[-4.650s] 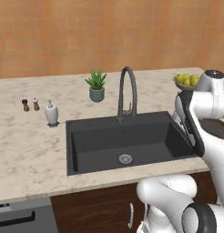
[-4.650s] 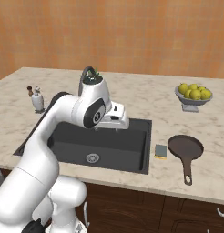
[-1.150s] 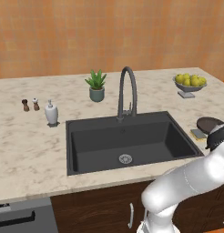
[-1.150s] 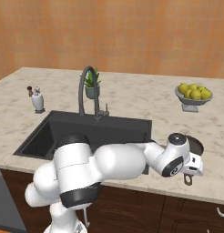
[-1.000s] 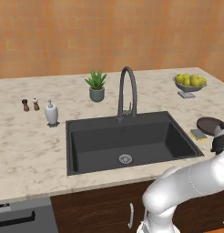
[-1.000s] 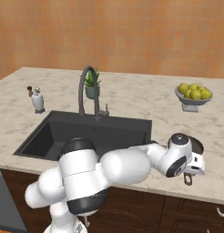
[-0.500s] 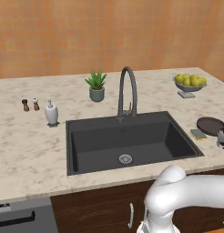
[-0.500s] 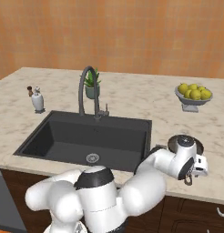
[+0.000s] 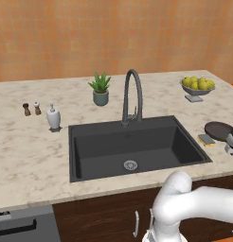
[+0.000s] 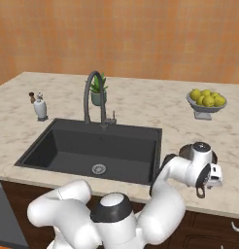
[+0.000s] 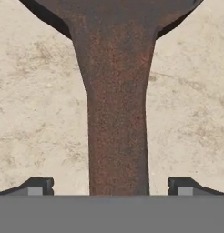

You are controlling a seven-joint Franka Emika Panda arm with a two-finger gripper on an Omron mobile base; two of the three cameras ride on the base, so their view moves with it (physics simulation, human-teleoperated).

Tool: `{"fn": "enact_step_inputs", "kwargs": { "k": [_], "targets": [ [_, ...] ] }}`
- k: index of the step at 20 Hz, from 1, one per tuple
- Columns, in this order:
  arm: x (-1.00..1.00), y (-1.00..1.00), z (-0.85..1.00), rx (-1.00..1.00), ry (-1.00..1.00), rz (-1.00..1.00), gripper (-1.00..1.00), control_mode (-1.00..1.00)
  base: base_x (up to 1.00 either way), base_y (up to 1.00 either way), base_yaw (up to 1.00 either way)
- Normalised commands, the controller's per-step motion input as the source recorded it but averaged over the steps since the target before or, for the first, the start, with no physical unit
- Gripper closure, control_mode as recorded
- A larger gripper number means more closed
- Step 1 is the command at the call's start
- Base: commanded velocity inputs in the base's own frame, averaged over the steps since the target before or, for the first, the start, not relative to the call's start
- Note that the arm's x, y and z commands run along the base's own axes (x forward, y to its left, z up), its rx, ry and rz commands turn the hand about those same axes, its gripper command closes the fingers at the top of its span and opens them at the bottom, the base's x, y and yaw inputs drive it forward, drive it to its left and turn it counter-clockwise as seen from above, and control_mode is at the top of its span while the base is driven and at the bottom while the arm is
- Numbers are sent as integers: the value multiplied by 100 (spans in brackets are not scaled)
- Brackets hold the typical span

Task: Pick the pan and sponge and place them into the sink. Then turn on the water.

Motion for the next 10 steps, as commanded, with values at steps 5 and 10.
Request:
{"fn": "enact_step_inputs", "kwargs": {
  "k": [5, 10],
  "targets": [
    [13, 0, -80, 0, 26, 1, 100, -100, 0, 0, 0],
    [2, -2, -92, 0, 35, 0, 100, -100, 0, 0, 0]
  ]
}}
